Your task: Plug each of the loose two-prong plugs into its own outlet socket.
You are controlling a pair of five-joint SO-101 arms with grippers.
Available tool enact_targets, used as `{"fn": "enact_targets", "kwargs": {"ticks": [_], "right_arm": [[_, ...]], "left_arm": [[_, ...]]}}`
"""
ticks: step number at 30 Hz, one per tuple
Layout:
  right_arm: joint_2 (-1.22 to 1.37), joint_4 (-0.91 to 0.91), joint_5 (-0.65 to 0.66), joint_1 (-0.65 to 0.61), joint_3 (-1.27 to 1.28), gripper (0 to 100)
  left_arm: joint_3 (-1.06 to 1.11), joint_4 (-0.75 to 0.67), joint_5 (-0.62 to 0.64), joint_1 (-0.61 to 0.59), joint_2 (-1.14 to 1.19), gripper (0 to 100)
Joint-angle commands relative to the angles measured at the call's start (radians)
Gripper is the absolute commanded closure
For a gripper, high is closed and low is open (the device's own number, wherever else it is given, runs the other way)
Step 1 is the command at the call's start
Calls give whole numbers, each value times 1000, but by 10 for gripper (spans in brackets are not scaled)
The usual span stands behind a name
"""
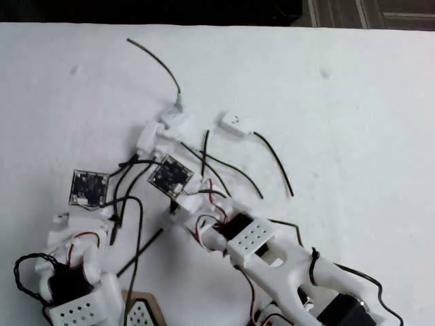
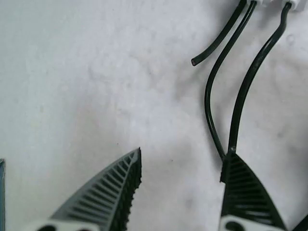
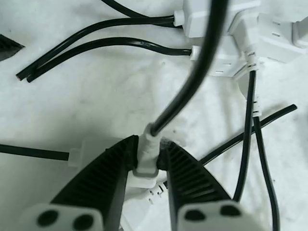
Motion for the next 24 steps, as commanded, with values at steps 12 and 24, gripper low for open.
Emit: {"fn": "enact_targets", "kwargs": {"ticks": [12, 24], "right_arm": [[27, 111, -9, 13, -23, 981], [-25, 343, -9, 18, -17, 981]], "left_arm": [[0, 3, -9, -4, -5, 736], [0, 3, -9, -4, -5, 736]]}}
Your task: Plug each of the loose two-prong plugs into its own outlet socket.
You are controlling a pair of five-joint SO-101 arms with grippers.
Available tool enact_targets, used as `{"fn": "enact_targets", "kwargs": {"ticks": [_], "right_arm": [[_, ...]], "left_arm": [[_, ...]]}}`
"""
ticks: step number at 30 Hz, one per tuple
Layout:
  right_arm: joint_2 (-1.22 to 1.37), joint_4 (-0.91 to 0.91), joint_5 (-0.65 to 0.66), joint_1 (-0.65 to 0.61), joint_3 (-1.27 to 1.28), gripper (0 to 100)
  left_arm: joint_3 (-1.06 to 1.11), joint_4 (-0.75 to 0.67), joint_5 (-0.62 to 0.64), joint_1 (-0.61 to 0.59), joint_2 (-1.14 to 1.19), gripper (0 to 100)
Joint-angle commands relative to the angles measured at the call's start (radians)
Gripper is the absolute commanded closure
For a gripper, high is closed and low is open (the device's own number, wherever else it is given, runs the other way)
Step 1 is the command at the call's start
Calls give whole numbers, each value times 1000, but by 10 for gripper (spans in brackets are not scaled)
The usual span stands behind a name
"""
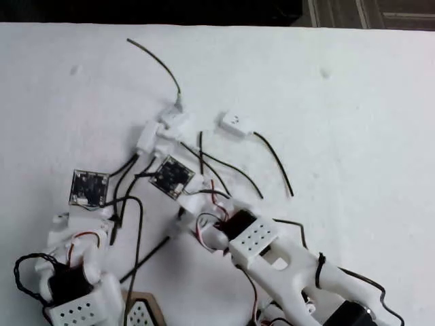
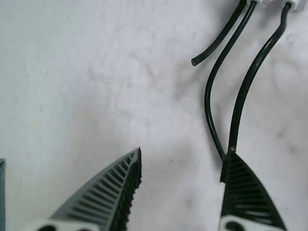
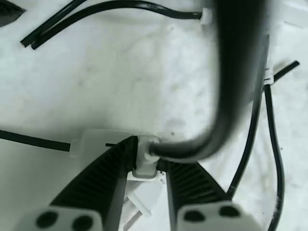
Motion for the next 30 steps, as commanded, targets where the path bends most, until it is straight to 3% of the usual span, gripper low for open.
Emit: {"fn": "enact_targets", "kwargs": {"ticks": [1, 30], "right_arm": [[4, 64, -5, 15, 9, 981], [-7, 27, -3, 10, 55, 960]], "left_arm": [[0, 3, -9, -4, -5, 736], [-14, 5, -5, -4, -5, 731]]}}
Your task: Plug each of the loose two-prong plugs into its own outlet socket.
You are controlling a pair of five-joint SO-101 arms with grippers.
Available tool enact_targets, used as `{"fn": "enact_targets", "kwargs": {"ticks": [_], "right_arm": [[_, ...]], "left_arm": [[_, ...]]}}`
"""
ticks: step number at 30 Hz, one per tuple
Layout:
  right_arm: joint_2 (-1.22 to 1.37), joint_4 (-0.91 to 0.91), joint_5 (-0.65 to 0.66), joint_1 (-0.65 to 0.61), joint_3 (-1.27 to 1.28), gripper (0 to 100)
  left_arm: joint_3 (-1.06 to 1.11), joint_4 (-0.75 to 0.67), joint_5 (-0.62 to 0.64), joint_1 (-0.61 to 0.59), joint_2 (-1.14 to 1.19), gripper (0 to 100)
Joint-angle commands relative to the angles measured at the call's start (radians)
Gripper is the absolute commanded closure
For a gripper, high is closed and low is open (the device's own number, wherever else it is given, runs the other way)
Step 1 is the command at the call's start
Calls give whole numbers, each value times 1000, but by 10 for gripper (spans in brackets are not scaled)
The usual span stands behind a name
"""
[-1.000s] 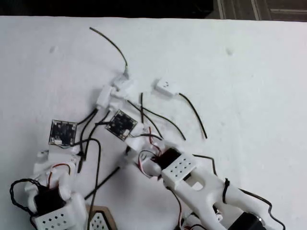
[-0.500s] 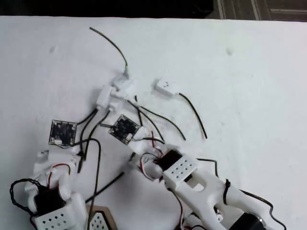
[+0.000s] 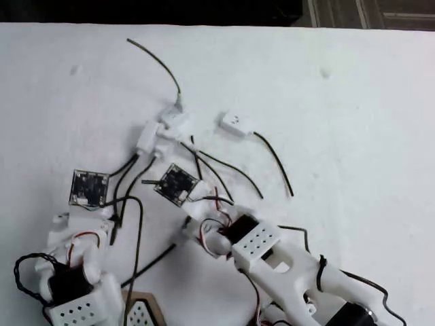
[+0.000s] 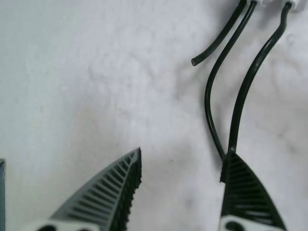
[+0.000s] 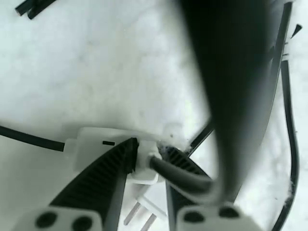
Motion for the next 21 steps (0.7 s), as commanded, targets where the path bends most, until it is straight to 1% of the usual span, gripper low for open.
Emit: {"fn": "enact_targets", "kwargs": {"ticks": [1, 5, 7, 11, 15, 18, 21], "right_arm": [[-7, 62, -3, 7, -25, 930], [-27, 219, -5, 7, -110, 771], [-70, 306, -5, 5, -157, 726], [-216, 458, -5, 5, -242, 722], [-390, 627, -3, 5, -316, 722], [-519, 774, -3, 10, -367, 722], [-615, 885, -3, 15, -376, 723]], "left_arm": [[-28, 11, -2, -7, -5, 731], [-66, 40, -2, -4, -5, 731], [-81, 38, -5, -4, -5, 719], [-133, 38, -9, -2, -5, 675], [-189, 38, -12, 8, -5, 665], [-184, 48, -97, 101, -5, 669], [-161, 46, -77, 196, -4, 677]]}}
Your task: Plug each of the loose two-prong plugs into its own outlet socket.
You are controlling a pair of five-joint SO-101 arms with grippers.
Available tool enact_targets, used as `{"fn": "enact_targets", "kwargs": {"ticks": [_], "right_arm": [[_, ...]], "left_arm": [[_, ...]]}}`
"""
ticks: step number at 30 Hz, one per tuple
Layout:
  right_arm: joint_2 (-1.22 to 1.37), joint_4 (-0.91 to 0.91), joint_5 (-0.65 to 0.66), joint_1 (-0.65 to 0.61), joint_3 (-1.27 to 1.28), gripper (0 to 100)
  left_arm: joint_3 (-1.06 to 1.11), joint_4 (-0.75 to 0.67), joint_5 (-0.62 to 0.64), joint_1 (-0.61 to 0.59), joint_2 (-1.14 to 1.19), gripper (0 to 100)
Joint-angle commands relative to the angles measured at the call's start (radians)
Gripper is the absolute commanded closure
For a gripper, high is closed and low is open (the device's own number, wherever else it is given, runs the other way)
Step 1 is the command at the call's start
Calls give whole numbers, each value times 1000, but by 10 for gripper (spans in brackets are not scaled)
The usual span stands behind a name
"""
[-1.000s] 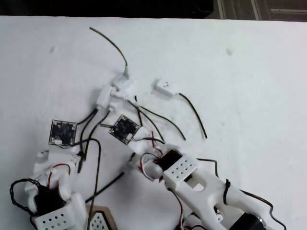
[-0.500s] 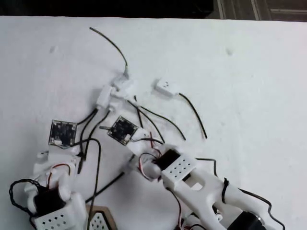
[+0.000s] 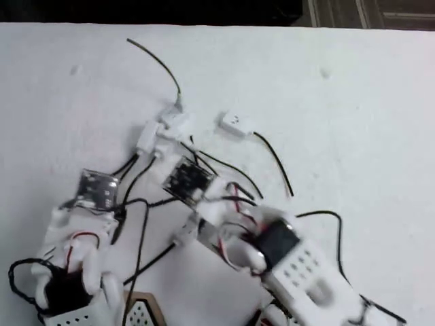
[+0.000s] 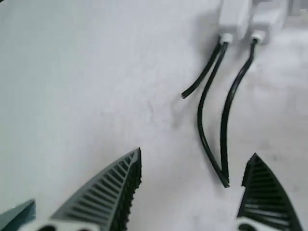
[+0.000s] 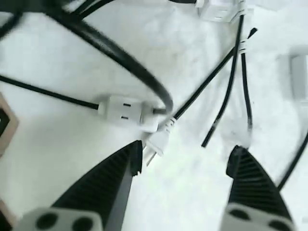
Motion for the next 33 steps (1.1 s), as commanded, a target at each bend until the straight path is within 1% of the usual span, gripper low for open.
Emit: {"fn": "enact_targets", "kwargs": {"ticks": [1, 4, 6, 8, 9, 12, 14, 16, 19, 22, 24, 26, 28, 31, 33], "right_arm": [[-114, 122, -8, 31, -41, 723], [-127, 122, 0, 183, -32, 723], [-102, 90, 0, 285, -28, 723], [-59, 61, 0, 358, -14, 723], [-38, 39, -8, 375, 2, 723], [27, -30, -8, 406, 46, 723], [62, -73, -9, 424, 66, 723], [90, -102, -9, 449, 72, 723], [125, -137, -9, 483, 78, 723], [165, -157, -12, 489, 80, 723], [189, -165, -40, 489, 80, 723], [211, -182, -51, 489, 80, 723], [226, -188, -52, 489, 80, 723], [236, -188, -52, 489, 80, 723], [234, -188, -52, 490, 80, 723]], "left_arm": [[-12, 2, 5, 136, 4, 684], [-17, 8, 9, 208, 5, 692], [-17, 32, 9, 251, 5, 691], [-17, 49, 9, 298, 5, 691], [-17, 51, 9, 312, 5, 691], [-48, 49, 9, 326, 48, 691], [-100, 43, 11, 337, 125, 691], [-138, 8, 26, 360, 237, 691], [-192, -55, 68, 426, 452, 691], [-276, -61, 68, 515, 668, 688], [-333, -55, 72, 570, 785, 688], [-368, -61, 74, 613, 874, 687], [-390, -80, 107, 650, 951, 687], [-396, -150, 180, 693, 1058, 681], [-397, -190, 192, 711, 1135, 662]]}}
